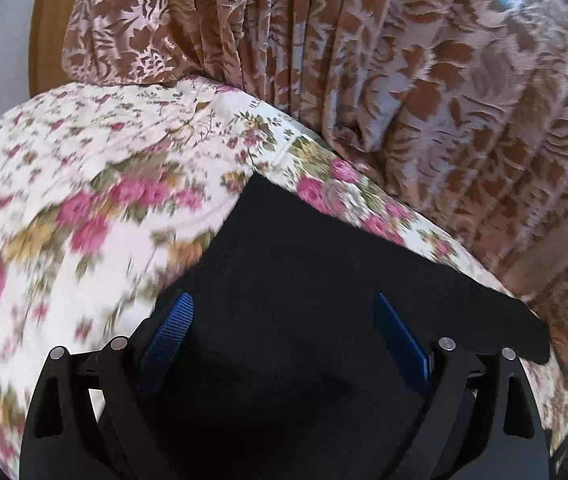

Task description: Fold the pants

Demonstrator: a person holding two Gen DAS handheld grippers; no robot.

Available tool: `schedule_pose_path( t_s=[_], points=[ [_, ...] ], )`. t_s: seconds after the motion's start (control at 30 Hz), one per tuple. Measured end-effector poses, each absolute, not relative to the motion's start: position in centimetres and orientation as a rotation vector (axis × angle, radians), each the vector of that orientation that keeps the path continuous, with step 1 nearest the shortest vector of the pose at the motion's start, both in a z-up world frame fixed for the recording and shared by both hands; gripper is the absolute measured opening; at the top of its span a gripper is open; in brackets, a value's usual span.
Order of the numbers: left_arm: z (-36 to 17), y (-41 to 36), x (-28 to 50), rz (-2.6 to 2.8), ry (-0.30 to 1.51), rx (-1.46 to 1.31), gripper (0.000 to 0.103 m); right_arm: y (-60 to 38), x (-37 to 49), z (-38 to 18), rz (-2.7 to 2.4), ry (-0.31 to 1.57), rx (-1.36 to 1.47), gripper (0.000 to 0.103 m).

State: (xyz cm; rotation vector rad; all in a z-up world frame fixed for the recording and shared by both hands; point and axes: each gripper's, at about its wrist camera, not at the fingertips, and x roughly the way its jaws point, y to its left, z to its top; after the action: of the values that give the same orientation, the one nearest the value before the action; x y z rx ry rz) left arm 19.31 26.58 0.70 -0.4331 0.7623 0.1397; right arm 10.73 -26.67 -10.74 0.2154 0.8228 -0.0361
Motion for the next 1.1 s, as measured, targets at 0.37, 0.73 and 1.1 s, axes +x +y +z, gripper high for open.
schedule_pose_path(
  t_s=[0.37, 0.73, 1.1],
  points=[
    [-1.4, 30.3, 29.6, 0.196, 0.804, -0.532, 0.091, -26.5, 10.8, -10.7, -0.041, 0.814, 0.214, 0.101],
    [-4.5, 30.4, 35.6, 0.199, 0.887, -0.477, 0.047, -26.5, 10.9, -10.7, -0.044, 0.807, 0.214, 0.101],
    [-0.7, 29.0, 30.9, 0.124, 0.711, -0.470, 0.013, -26.4, 11.0, -10.7, -0.048, 0.805, 0.211, 0.101]
  ],
)
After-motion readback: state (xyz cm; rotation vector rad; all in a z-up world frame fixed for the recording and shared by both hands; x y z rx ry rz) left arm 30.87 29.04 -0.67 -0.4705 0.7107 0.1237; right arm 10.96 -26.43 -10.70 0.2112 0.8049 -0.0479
